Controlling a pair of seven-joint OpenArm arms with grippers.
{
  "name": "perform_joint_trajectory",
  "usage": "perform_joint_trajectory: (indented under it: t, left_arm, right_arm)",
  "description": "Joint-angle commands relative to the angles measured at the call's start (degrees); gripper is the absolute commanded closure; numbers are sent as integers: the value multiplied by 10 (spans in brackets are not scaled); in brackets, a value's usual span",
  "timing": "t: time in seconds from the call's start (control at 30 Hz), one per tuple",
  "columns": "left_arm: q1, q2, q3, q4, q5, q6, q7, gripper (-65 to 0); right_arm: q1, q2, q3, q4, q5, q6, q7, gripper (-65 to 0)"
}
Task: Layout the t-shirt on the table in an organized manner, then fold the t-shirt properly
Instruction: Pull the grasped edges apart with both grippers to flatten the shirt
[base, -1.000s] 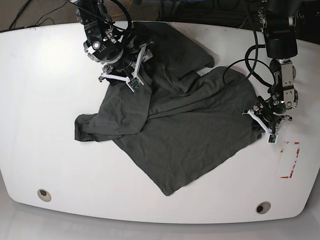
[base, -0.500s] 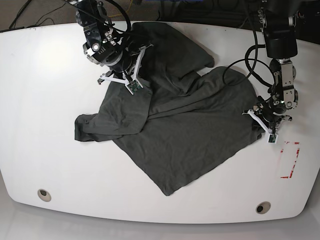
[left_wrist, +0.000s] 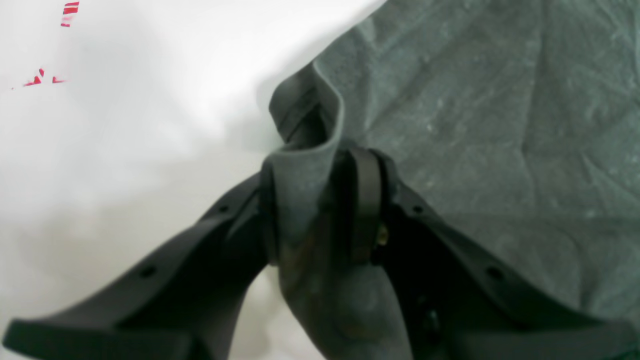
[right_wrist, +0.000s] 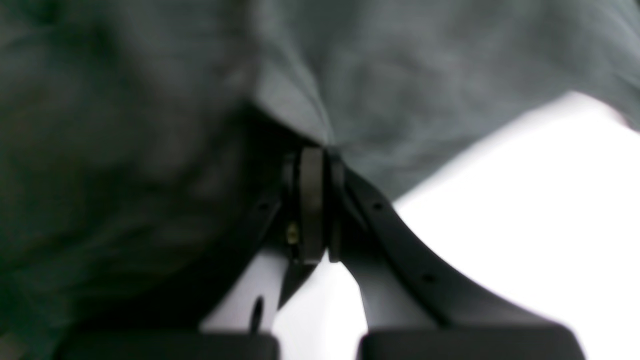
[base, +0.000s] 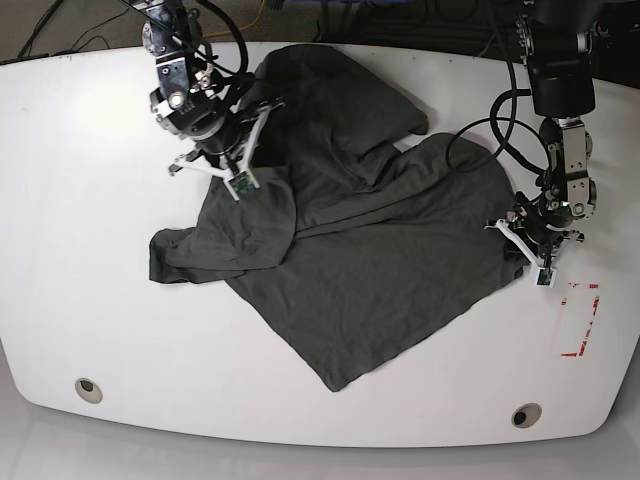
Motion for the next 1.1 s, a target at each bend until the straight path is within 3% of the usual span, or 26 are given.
perform_joint_trajectory:
  t: [0.0, 0.5, 0.6, 0.83, 1.07]
  left_arm:
    - [-4, -16, -1, 1, 15, 4, 17, -158]
    - [14, -39, -6, 1, 14, 4, 21, -158]
    - [35, -39, -33, 6, 14, 5, 22, -158]
    - [73, -39, -110, 11, 16, 5, 22, -158]
    - [131, -39, -162, 47, 16, 5, 22, -158]
  right_arm:
    - [7, 6, 30, 14, 5, -2, 11, 0]
    - [30, 87, 188, -24, 80, -1, 11, 0]
    - [48, 97, 201, -56, 82, 4, 12, 0]
    - [113, 100, 232, -161, 76, 48, 14, 0]
    - [172, 125, 227, -278, 75, 55, 56, 0]
